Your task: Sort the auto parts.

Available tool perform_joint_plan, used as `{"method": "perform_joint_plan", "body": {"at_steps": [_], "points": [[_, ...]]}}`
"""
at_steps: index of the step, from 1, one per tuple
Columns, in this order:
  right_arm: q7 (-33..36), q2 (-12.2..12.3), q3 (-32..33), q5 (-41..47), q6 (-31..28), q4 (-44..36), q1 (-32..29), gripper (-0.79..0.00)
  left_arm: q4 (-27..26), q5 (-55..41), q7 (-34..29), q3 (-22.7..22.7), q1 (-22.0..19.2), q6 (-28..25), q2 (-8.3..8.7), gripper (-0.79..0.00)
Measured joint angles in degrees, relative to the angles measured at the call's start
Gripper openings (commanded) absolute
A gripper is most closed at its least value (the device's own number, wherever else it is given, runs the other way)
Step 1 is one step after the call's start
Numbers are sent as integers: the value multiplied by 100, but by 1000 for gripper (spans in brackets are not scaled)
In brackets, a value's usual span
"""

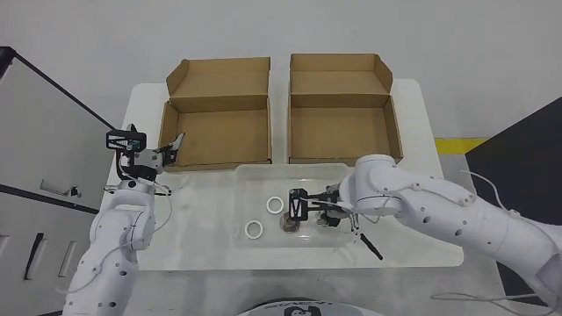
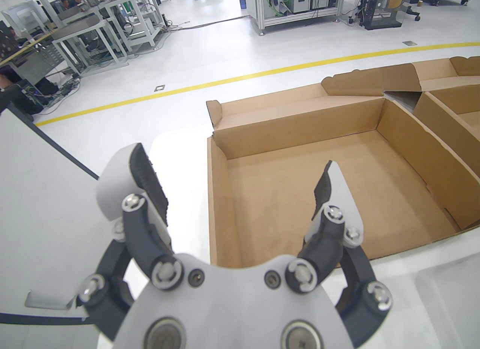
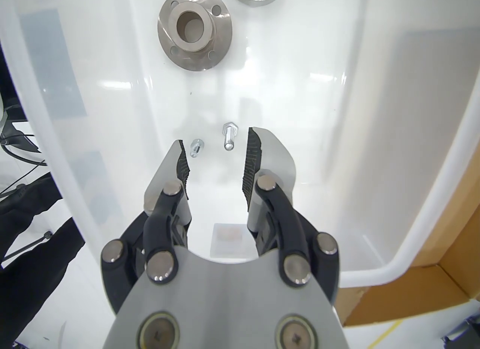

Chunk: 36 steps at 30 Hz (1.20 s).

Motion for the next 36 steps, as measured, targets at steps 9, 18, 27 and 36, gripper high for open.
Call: {"method": "perform_joint_plan", "body": {"at_steps": [9,18,27,36], "points": [[-103,-131,29,-107,27,218,-84,-406,0,0,0,0,0,0,0,0],[-166,-251,59,-247,17,433,-152,-622,0,0,0,0,0,0,0,0],[-206,-318,194,-234,-3,559,-200,-785,0,0,0,0,0,0,0,0],[-287,-195,797,324,-35,342,-194,-785,0,0,0,0,0,0,0,0]]}}
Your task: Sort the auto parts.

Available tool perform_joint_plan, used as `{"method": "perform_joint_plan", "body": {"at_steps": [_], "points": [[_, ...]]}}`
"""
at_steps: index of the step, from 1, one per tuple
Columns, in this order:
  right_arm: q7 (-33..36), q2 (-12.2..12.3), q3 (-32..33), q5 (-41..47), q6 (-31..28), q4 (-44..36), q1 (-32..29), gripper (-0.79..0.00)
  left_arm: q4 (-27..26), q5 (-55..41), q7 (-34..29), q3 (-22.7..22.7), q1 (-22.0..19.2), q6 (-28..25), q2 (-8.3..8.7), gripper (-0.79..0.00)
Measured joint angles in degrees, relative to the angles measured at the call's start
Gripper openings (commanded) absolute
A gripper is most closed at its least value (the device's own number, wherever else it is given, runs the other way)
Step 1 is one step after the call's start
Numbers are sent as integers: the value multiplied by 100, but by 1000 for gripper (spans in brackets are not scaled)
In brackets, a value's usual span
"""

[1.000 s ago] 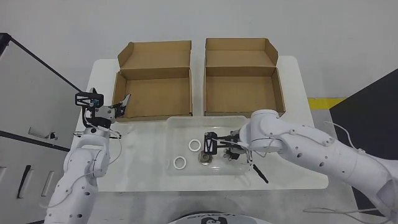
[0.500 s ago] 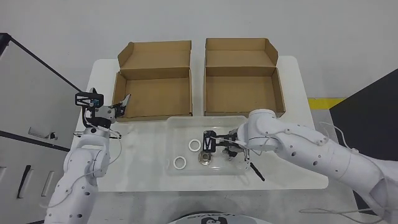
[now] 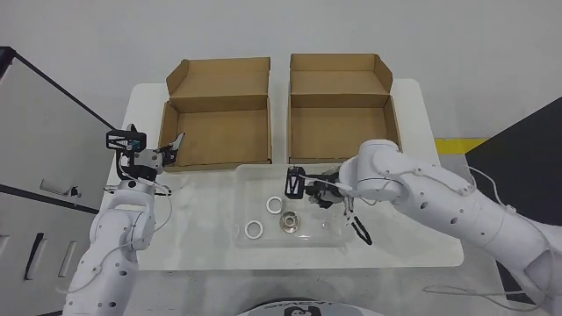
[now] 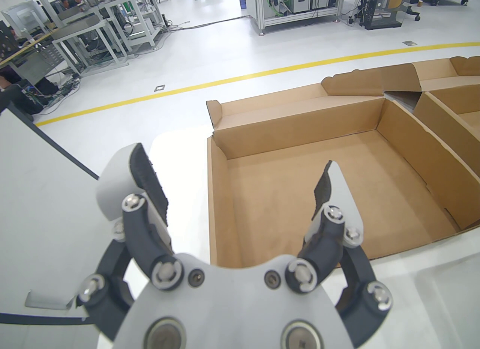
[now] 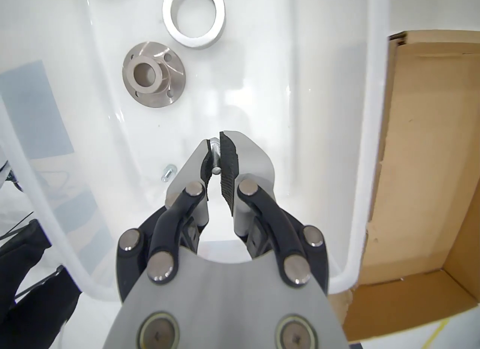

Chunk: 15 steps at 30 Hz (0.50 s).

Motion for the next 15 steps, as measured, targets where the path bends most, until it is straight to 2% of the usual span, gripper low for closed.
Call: {"method": "perform_joint_plan", "body": {"at_steps": [15], "points": [[141,734,1918,1943,-639,-368,-713,-785,0,0,0,0,0,0,0,0]]}}
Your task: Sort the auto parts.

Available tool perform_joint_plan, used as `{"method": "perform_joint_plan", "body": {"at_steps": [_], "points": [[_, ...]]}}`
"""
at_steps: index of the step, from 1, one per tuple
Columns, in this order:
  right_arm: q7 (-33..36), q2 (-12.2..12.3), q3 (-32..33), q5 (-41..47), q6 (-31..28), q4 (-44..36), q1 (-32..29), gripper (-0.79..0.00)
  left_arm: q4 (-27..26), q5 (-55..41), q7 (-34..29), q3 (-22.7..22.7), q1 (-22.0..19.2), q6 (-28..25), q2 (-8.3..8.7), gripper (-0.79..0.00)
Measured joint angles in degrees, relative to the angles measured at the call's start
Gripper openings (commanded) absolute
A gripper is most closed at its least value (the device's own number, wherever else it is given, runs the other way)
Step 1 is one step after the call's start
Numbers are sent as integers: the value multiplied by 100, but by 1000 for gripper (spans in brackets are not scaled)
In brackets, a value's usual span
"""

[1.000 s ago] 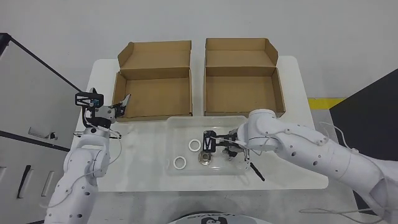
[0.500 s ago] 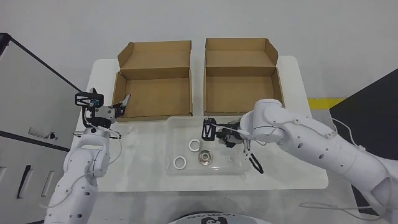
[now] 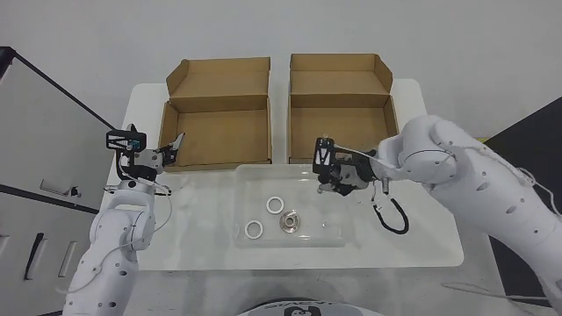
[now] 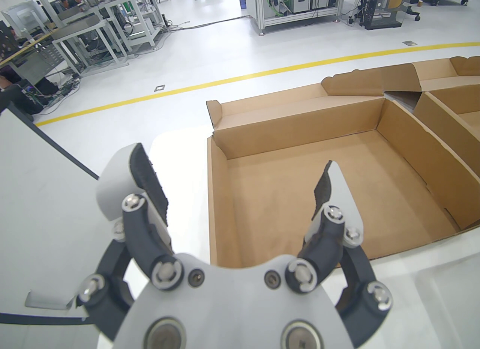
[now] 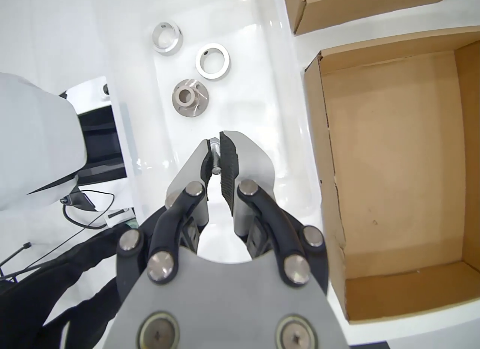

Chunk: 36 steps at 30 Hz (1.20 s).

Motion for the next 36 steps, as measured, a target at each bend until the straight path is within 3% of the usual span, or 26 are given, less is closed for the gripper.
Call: {"method": "perform_joint_plan", "body": {"at_steps": [8,15,29,36], "points": [[-76,342,1106,1484,-586,135,-559,-785,0,0,0,0,0,0,0,0],[-114,501,1623,2984,-957,319,-805,-785,0,0,0,0,0,0,0,0],[-596,597,1373,5226,-1436,138,-519,-785,0,0,0,0,0,0,0,0],[-767,541,1013,5675,-1607,265,-183,-785,0,0,0,0,0,0,0,0]]}}
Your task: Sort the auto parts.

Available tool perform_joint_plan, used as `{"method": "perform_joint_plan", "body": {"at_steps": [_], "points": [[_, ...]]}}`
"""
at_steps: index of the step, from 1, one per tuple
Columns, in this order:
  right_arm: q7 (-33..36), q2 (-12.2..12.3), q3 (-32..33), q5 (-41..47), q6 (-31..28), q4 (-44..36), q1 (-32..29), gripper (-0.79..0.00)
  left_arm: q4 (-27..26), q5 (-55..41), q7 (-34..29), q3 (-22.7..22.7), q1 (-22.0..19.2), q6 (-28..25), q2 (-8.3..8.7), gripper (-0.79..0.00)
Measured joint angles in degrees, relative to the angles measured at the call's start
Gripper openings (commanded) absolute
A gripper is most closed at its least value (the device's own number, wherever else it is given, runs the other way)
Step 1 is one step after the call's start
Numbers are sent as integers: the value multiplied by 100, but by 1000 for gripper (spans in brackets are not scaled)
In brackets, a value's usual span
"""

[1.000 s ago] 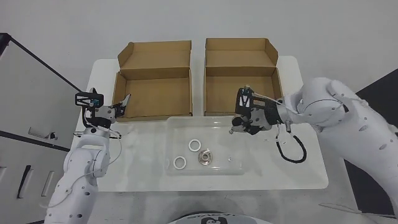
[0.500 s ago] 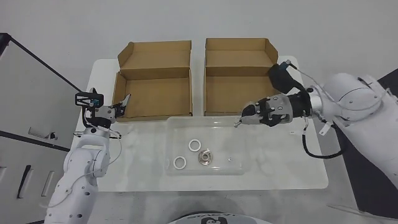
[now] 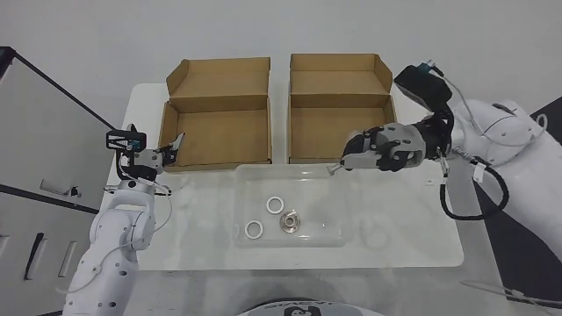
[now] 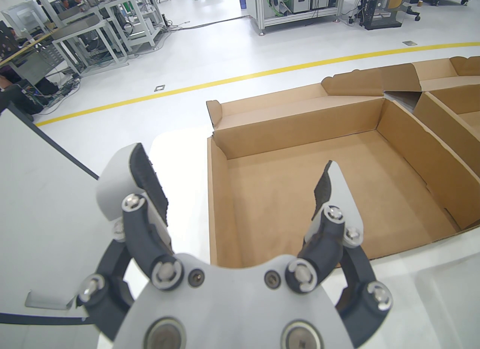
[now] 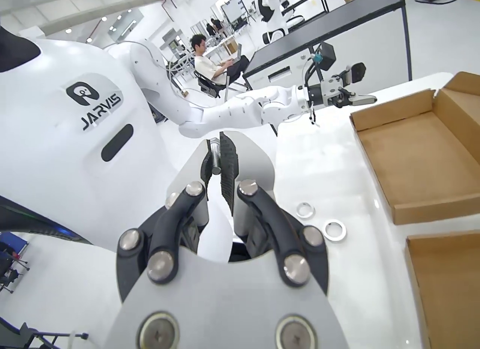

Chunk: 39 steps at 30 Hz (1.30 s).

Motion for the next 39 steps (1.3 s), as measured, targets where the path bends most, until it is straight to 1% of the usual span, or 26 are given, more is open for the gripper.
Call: {"method": "perform_joint_plan", "body": {"at_steps": [14,20,26,32,39], "points": [[-509,-285,-791,934,-510,7,821,-785,0,0,0,0,0,0,0,0],[-794,-400,-1043,1101,-795,-6,1090,-785,0,0,0,0,0,0,0,0],[-856,-517,-1260,1381,-857,89,1343,-785,0,0,0,0,0,0,0,0],[-992,-634,-1384,1621,-993,40,1468,-785,0,0,0,0,0,0,0,0],[-1026,-683,-1438,1490,-1026,92,1513,-785,0,0,0,0,0,0,0,0]]}}
